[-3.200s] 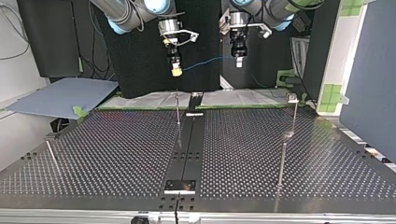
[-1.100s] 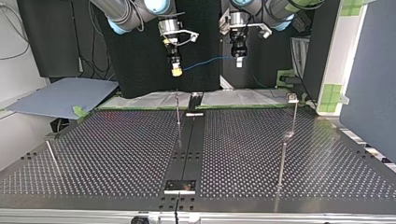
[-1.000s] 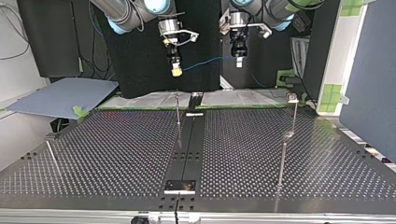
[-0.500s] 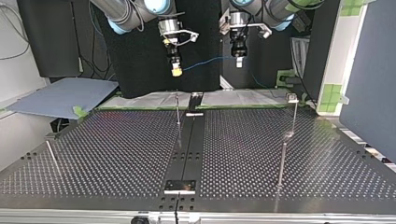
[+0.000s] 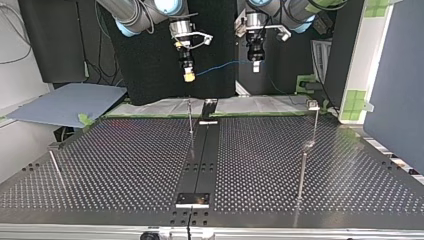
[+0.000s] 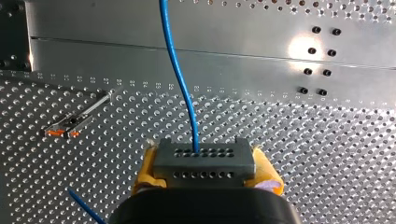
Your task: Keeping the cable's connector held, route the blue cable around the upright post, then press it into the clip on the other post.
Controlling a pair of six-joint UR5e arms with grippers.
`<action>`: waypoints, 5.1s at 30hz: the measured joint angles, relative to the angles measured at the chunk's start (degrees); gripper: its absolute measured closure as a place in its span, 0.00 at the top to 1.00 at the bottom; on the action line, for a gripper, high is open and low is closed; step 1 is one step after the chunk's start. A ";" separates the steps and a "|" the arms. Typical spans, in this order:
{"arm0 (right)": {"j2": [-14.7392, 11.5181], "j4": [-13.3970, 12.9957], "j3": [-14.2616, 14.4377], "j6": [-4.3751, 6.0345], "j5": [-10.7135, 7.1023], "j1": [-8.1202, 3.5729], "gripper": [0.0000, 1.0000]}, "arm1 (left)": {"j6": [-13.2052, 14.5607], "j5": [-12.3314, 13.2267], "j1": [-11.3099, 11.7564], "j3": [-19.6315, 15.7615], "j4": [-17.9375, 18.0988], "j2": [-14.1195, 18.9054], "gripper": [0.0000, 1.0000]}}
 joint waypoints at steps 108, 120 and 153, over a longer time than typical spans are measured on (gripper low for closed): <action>-11.85 24.82 -15.77 6.93 -5.81 0.52 0.00 | -7.85 -7.36 6.04 11.42 -27.56 17.49 0.00; -12.45 28.59 -22.89 7.81 -8.66 -0.23 0.00 | -8.56 -1.14 13.20 17.43 -34.90 24.82 0.00; -10.91 38.27 -41.23 10.90 -13.54 0.60 0.00 | -8.76 10.88 23.27 32.48 -51.43 35.90 0.00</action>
